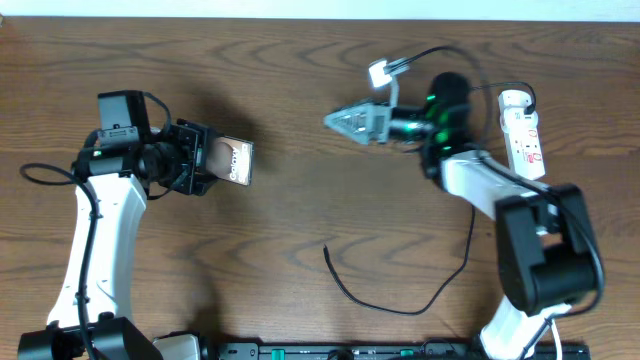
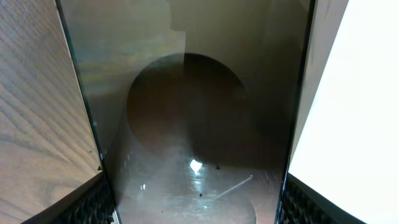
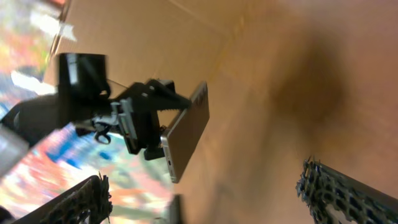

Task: Plug charger to phone and switch on socket
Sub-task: 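Swing the right gripper toward the phone held by the left gripper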

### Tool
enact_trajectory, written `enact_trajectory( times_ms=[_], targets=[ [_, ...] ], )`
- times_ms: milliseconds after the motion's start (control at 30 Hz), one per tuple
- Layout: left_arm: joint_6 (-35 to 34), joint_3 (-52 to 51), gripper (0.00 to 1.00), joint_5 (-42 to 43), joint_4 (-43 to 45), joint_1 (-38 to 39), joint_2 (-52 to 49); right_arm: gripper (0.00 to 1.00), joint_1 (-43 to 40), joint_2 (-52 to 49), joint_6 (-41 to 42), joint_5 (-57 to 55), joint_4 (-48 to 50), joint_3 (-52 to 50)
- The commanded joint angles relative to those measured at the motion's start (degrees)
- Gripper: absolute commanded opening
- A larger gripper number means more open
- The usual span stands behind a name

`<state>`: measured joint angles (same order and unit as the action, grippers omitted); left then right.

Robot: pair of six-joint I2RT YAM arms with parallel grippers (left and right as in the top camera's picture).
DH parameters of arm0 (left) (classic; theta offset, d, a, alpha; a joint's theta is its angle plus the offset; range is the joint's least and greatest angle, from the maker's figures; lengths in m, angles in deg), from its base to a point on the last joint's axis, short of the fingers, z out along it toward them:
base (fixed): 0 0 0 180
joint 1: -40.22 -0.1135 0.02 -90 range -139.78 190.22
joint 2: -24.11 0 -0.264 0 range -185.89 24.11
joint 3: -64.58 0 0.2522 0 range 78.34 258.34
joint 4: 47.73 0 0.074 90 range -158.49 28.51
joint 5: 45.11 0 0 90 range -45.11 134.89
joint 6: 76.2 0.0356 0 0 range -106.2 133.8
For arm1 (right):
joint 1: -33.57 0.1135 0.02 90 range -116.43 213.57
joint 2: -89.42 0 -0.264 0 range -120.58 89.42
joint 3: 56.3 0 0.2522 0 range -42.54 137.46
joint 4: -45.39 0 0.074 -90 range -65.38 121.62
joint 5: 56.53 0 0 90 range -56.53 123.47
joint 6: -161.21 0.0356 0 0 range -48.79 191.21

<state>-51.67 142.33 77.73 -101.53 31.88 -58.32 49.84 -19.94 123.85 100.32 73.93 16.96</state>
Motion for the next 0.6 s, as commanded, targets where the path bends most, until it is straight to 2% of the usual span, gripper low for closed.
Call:
enact_trajectory(
  times_ms=[0,200,567],
  targets=[
    [-2.27,-0.02,0.07,-3.69,0.22,1.95,0.79,0.99,4.20,-1.40,10.14,-4.24,0.33,0.85],
    [-5.51,-0.02,0.07,-9.84,0.00,4.85,0.79,0.98,10.19,-1.38,10.08,-7.91,0.79,0.85],
    [-13.16,-0.02,0.07,-10.47,-0.20,8.31,0.76,0.98,16.46,-1.40,2.58,-8.26,0.57,0.81]
  ],
)
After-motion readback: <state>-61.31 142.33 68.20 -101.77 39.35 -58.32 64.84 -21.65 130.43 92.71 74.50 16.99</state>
